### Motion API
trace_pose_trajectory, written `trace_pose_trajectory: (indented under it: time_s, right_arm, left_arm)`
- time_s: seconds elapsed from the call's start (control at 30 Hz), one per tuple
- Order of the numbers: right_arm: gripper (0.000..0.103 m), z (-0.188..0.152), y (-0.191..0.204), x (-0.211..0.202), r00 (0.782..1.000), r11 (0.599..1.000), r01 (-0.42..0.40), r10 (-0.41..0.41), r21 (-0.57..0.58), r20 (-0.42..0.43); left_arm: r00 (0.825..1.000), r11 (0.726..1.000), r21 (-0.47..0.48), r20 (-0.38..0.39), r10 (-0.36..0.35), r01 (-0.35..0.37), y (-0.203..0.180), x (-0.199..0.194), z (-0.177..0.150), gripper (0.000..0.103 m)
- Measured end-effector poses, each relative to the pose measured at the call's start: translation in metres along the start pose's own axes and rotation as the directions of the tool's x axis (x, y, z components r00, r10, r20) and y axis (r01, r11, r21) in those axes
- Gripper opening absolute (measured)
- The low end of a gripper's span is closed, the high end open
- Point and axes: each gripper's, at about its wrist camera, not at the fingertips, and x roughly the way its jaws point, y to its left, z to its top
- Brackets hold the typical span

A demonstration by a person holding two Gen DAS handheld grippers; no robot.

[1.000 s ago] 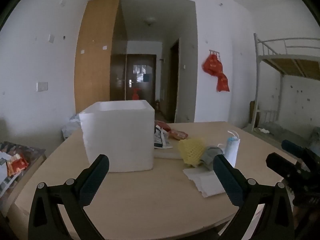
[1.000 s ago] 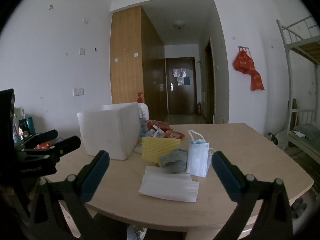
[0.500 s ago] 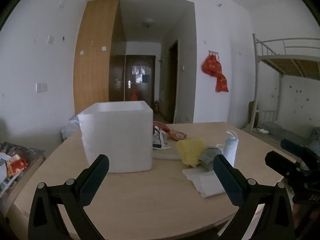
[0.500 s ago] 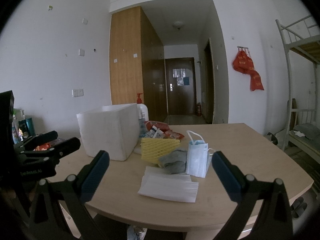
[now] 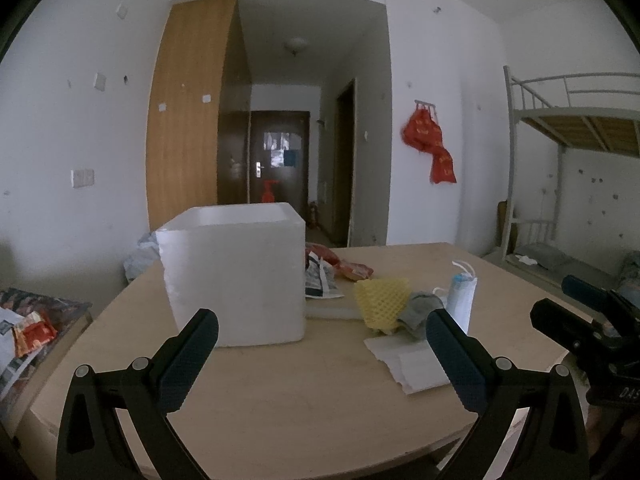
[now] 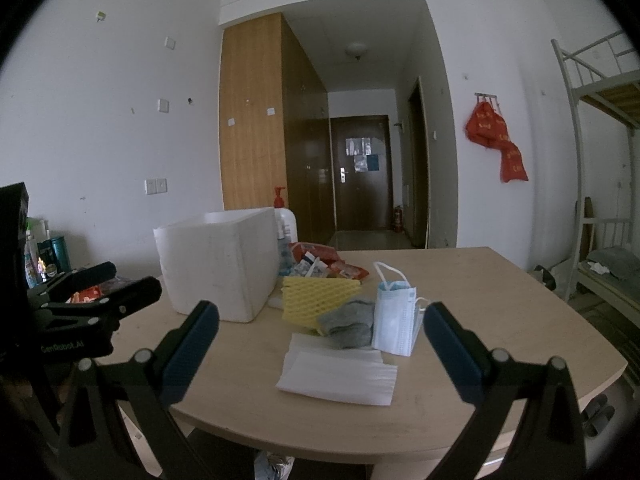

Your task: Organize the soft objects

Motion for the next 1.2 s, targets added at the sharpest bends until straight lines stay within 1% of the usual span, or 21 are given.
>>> trace_pose_trajectory:
  time_s: [1.2]
  right_arm:
    - [0.103,0.0019,-0.0013,-0.0019,1.0,1.0,0.002,-0.002,0.003,0.0]
  left_arm:
    - [1.0,1.0,-0.002,-0.005,-0.004,0.004,0.0007,-0.0019,0.0015,0.103]
